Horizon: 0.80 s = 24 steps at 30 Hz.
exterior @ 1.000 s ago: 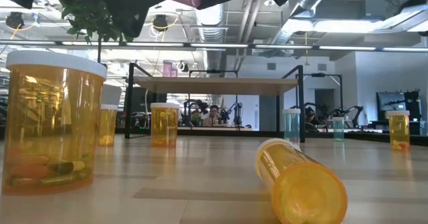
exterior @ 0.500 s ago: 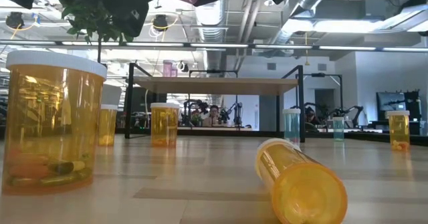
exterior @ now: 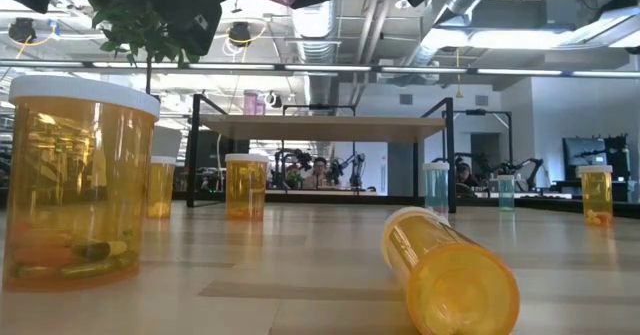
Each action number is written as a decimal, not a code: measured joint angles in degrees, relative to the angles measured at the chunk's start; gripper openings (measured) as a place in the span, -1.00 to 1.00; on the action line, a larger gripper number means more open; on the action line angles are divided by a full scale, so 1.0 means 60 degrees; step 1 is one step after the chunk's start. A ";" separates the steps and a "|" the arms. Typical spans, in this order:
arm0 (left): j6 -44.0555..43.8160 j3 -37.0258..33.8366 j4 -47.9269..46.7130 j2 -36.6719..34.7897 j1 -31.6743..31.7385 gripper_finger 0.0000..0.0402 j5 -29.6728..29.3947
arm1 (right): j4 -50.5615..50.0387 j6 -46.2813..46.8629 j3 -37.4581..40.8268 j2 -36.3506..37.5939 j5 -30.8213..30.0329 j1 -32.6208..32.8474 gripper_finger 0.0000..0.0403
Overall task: Pick and place medicine bottles onto shelf by color
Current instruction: Put the pink pill bottle on the shelf aligned with the other pink pill bottles
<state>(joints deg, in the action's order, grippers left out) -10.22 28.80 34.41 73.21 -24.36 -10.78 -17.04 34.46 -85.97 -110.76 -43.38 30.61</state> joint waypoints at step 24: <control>0.0009 0.5416 -1.1474 -0.0095 0.1334 -0.48 -0.1582 | -0.1916 0.1009 -0.0007 0.0772 -0.0266 0.0463 0.15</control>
<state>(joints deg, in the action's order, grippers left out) -10.17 61.29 -34.44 72.64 -16.36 -20.27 -28.53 40.51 -86.02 -106.13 -44.97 33.39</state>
